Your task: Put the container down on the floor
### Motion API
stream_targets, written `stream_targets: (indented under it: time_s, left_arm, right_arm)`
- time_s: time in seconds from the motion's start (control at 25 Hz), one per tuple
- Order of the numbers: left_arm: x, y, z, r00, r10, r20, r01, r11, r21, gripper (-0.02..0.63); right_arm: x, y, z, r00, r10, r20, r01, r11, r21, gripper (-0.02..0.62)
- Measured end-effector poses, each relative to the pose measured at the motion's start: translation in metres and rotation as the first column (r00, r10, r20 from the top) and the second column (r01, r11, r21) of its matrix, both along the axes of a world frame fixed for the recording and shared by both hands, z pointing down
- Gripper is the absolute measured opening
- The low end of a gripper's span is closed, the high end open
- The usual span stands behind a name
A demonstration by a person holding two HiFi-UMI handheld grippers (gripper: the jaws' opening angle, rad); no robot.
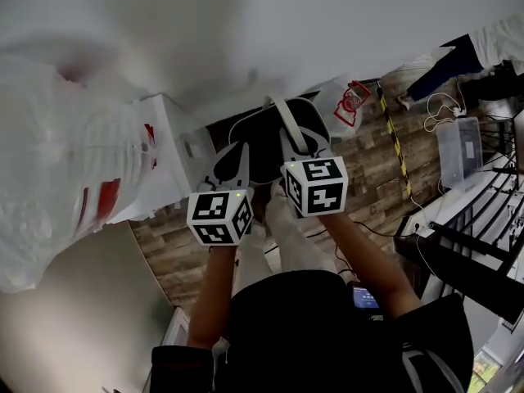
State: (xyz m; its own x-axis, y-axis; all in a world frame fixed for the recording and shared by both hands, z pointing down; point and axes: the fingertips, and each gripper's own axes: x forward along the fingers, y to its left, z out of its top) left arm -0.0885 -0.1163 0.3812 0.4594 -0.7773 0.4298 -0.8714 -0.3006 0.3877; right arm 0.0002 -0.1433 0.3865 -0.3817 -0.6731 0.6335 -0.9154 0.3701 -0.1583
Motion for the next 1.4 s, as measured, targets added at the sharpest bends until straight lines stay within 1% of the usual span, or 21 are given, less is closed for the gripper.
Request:
stream_targets:
  time_s: [0.2, 0.32, 0.48, 0.68, 1.0, 1.4]
  left_arm:
    - [0.002, -0.001, 0.026, 1.0, 0.002, -0.001, -0.002, 0.999, -0.034, 0.017]
    - [0.002, 0.0, 0.036, 1.0, -0.013, 0.002, 0.013, 0.999, -0.05, 0.017]
    - [-0.002, 0.005, 0.062, 1.0, -0.029, 0.004, 0.029, 0.995, -0.092, 0.017]
    - [0.005, 0.013, 0.092, 1.0, -0.016, 0.02, 0.019, 0.991, -0.131, 0.017]
    - [0.011, 0.027, 0.136, 0.999, -0.024, 0.027, 0.029, 0.98, -0.198, 0.017]
    - [0.005, 0.039, 0.189, 0.999, -0.026, 0.042, 0.036, 0.963, -0.265, 0.017]
  right_arm:
    - [0.003, -0.001, 0.027, 1.0, 0.002, -0.012, -0.003, 0.999, -0.039, 0.032]
    - [0.007, 0.001, 0.041, 1.0, -0.002, -0.023, 0.0, 0.998, -0.062, 0.032]
    - [0.009, 0.004, 0.068, 0.998, -0.018, -0.054, 0.013, 0.995, -0.096, 0.034]
    - [0.014, 0.008, 0.098, 0.996, -0.029, -0.079, 0.018, 0.991, -0.135, 0.034]
    - [0.022, 0.013, 0.145, 0.994, -0.034, -0.099, 0.014, 0.979, -0.201, 0.034]
    - [0.024, 0.028, 0.202, 0.994, -0.035, -0.106, 0.004, 0.96, -0.28, 0.034]
